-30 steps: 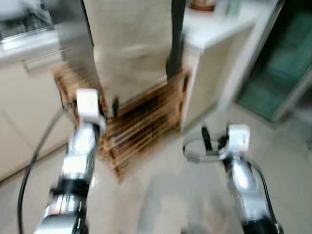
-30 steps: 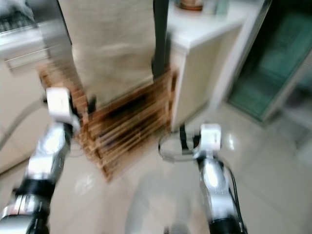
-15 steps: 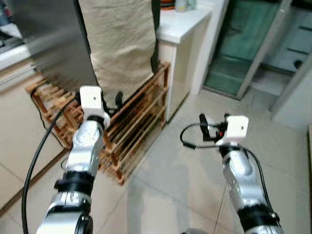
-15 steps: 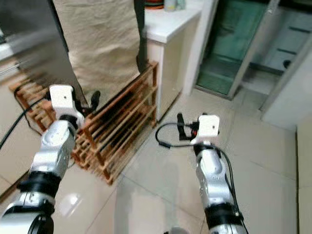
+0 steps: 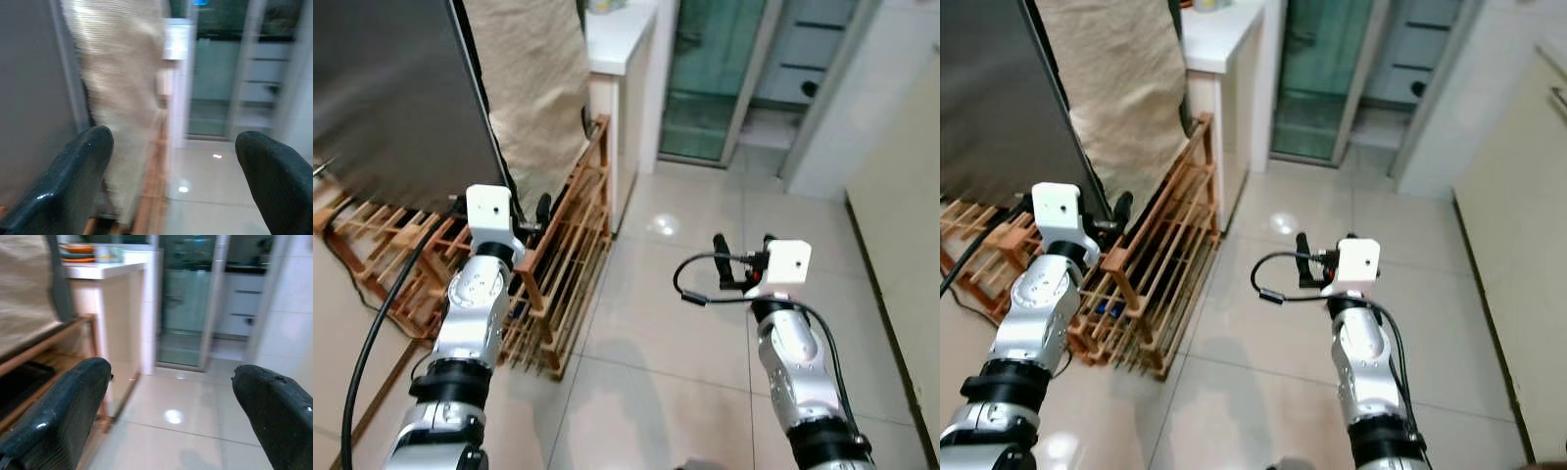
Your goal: Restocking fridge
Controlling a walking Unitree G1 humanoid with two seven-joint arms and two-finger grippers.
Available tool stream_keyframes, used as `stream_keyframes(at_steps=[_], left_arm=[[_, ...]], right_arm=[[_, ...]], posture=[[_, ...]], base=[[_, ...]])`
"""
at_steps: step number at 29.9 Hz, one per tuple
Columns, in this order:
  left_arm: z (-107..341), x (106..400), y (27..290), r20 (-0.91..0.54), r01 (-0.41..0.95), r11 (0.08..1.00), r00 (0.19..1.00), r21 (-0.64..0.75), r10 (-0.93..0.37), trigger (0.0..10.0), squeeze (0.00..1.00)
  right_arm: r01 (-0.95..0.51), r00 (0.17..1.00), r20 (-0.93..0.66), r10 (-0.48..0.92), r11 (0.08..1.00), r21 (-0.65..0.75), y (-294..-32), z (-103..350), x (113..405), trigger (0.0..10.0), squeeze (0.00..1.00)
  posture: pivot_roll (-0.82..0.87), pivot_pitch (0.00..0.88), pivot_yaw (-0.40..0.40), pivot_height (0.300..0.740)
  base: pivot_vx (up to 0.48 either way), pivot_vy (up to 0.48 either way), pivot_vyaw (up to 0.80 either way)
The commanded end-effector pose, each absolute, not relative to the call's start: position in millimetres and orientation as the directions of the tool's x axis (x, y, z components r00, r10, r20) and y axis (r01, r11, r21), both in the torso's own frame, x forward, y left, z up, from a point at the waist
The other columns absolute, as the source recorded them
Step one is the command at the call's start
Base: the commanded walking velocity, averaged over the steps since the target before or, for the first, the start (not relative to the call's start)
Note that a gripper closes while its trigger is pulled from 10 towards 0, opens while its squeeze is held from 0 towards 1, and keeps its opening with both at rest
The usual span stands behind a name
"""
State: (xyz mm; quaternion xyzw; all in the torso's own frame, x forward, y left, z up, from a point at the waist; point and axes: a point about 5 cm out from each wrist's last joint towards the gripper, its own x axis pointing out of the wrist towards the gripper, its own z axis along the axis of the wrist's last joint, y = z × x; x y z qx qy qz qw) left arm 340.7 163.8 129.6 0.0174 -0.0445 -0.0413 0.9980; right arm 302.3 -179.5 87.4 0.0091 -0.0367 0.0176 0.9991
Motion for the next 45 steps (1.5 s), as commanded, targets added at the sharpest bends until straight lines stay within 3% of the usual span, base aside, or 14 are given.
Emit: stream_keyframes(at_steps=[1, 6, 8, 11, 12, 15, 20, 24, 33, 37, 40, 45], left_arm=[[132.4, 339.4, 172.9, 0.103, 0.052, 0.997, 0.993, 0.064, -0.059, 10.0, 0.00], [138.9, 330.1, 178.9, 0.130, 0.078, 0.993, 0.988, 0.091, -0.090, 10.0, 0.00], [138.2, 313.6, 190.1, 0.136, 0.102, 0.987, 0.984, 0.126, -0.119, 10.0, 0.00], [108.4, 274.5, 206.7, -0.013, 0.109, 0.990, 0.994, 0.085, -0.108, 10.0, 0.00], [98.6, 260.6, 203.4, -0.074, 0.108, 0.994, 0.991, 0.002, -0.108, 10.0, 0.00], [101.4, 245.0, 183.2, -0.066, 0.136, 0.990, 0.988, -0.030, -0.138, 10.0, 0.00], [136.8, 271.8, 164.8, 0.102, 0.157, 0.985, 0.984, -0.071, -0.149, 10.0, 0.00], [158.4, 290.3, 158.7, 0.156, 0.162, 0.987, 0.975, -0.024, -0.156, 10.0, 0.00], [164.1, 302.7, 161.5, 0.151, 0.136, 0.991, 0.980, -0.019, -0.132, 10.0, 0.00], [160.1, 308.0, 169.8, 0.099, 0.043, 0.985, 0.995, -0.168, -0.026, 10.0, 0.00], [162.6, 309.7, 175.7, 0.094, -0.009, 0.979, 0.995, -0.203, 0.028, 10.0, 0.00], [167.3, 313.0, 172.7, 0.105, 0.012, 0.987, 0.995, -0.163, 0.005, 10.0, 0.00]], right_arm=[[-0.059, 0.995, 0.087, 0.057, 0.998, 0.025, -171.9, 90.6, 305.7, 10.0, 0.00], [-0.088, 0.985, 0.146, 0.088, 0.996, -0.004, -165.9, 105.6, 299.1, 10.0, 0.00], [-0.115, 0.980, 0.162, 0.117, 0.993, -0.023, -165.5, 110.8, 287.3, 10.0, 0.00], [-0.158, 0.983, 0.090, 0.161, 0.987, -0.036, -172.7, 94.6, 253.3, 10.0, 0.00], [-0.196, 0.979, 0.053, 0.197, 0.980, -0.025, -174.0, 86.0, 241.4, 10.0, 0.00], [-0.194, 0.981, 0.004, 0.194, 0.980, -0.034, -184.0, 74.7, 228.0, 10.0, 0.00], [-0.138, 0.990, 0.040, 0.138, 0.990, -0.004, -183.1, 85.1, 248.1, 10.0, 0.00], [-0.141, 0.986, 0.094, 0.139, 0.990, 0.017, -174.2, 100.6, 269.5, 10.0, 0.00], [-0.124, 0.986, 0.116, 0.121, 0.992, 0.020, -174.3, 109.0, 287.3, 10.0, 0.00], [-0.130, 0.986, 0.109, 0.127, 0.991, 0.018, -171.1, 107.5, 289.3, 10.0, 0.00], [-0.132, 0.986, 0.108, 0.129, 0.991, 0.027, -168.4, 107.0, 291.4, 10.0, 0.00], [-0.145, 0.985, 0.099, 0.143, 0.989, 0.012, -162.8, 106.3, 295.1, 10.0, 0.00]], posture=[[-0.15, 0.000, 0.005, 0.740], [-0.16, 0.000, 0.033, 0.740], [-0.16, 0.000, 0.036, 0.740], [-0.15, 0.000, 0.027, 0.740], [-0.15, 0.000, 0.018, 0.740], [-0.13, 0.000, 0.007, 0.740], [-0.12, 0.000, 0.001, 0.740], [-0.12, 0.000, 0.013, 0.740], [-0.13, 0.000, 0.029, 0.740], [-0.13, 0.000, 0.033, 0.740], [-0.13, 0.000, 0.033, 0.740], [-0.12, 0.000, 0.027, 0.740]], base=[[0.000, 0.000, 0.00], [0.000, 0.000, 0.00], [0.000, 0.000, 0.00], [0.000, 0.000, 0.00], [0.000, 0.000, 0.00], [0.000, 0.000, 0.00], [0.000, 0.000, 0.00], [0.391, -0.274, 0.00], [0.412, -0.140, 0.00], [0.463, 0.000, 0.00], [0.000, 0.439, 0.00], [0.000, 0.480, 0.45]])
